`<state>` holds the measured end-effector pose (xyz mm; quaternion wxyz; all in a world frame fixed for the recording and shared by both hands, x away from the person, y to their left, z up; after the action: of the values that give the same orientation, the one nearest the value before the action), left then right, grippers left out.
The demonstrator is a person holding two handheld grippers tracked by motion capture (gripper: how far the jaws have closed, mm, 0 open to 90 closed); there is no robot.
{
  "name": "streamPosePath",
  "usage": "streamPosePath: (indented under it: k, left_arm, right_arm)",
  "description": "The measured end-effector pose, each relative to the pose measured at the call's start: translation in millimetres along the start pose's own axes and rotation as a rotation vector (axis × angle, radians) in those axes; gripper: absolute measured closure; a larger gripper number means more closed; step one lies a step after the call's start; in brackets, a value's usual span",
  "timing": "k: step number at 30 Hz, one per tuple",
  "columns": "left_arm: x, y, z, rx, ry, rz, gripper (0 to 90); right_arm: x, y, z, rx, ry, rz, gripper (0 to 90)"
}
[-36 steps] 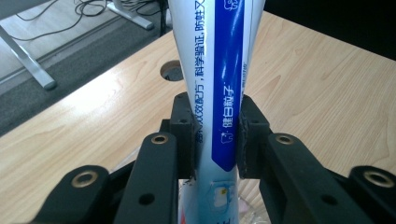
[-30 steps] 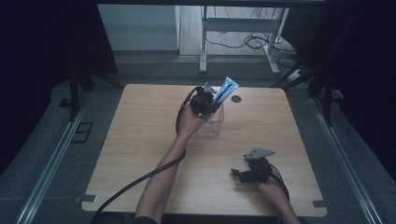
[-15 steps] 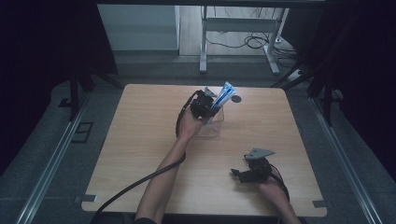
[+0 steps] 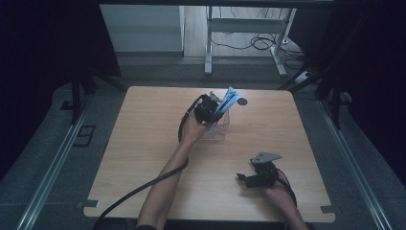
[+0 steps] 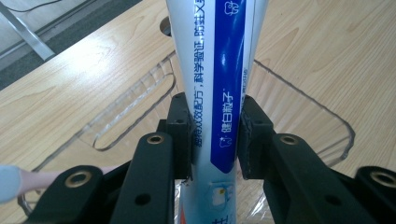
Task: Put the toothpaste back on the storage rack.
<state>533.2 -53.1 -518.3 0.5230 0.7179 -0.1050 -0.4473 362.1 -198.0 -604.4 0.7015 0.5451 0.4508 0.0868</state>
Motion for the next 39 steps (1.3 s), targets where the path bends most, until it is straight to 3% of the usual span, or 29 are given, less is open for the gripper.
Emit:
streamPosePath:
  k: [5, 20, 29, 39]
  left_arm:
    - [2.0, -5.1, 1.4, 0.033, 0.012, -0.021, 68.3]
    - [-2.4, -2.0, -0.2, 0.026, 0.013, -0.001, 63.7]
    - [-11.5, 6.7, -2.0, 0.011, 0.020, 0.057, 49.9]
    - [-13.1, 5.1, 0.3, 0.000, -0.003, 0.060, 33.3]
  right_arm:
    - [0.0, 0.0, 0.1, -0.002, 0.000, 0.000, 15.2]
    - [0.0, 0.1, 0.1, -0.001, 0.000, 0.001, 15.2]
    - [0.1, 0.0, 0.1, -0.002, 0.000, 0.001, 15.2]
    - [0.2, 0.2, -0.1, 0.000, -0.001, 0.002, 15.2]
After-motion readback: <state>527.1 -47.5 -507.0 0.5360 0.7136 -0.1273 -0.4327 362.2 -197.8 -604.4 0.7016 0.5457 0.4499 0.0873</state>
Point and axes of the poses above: each handheld gripper's, and its own axes: x roughly forward along the jaws, y roughly out of its top, z roughly to its right, the point moved 9 cm from there along x, roughly forward along the jaws, and after that the axes turned 11 degrees about z, right-handed, at the moved point
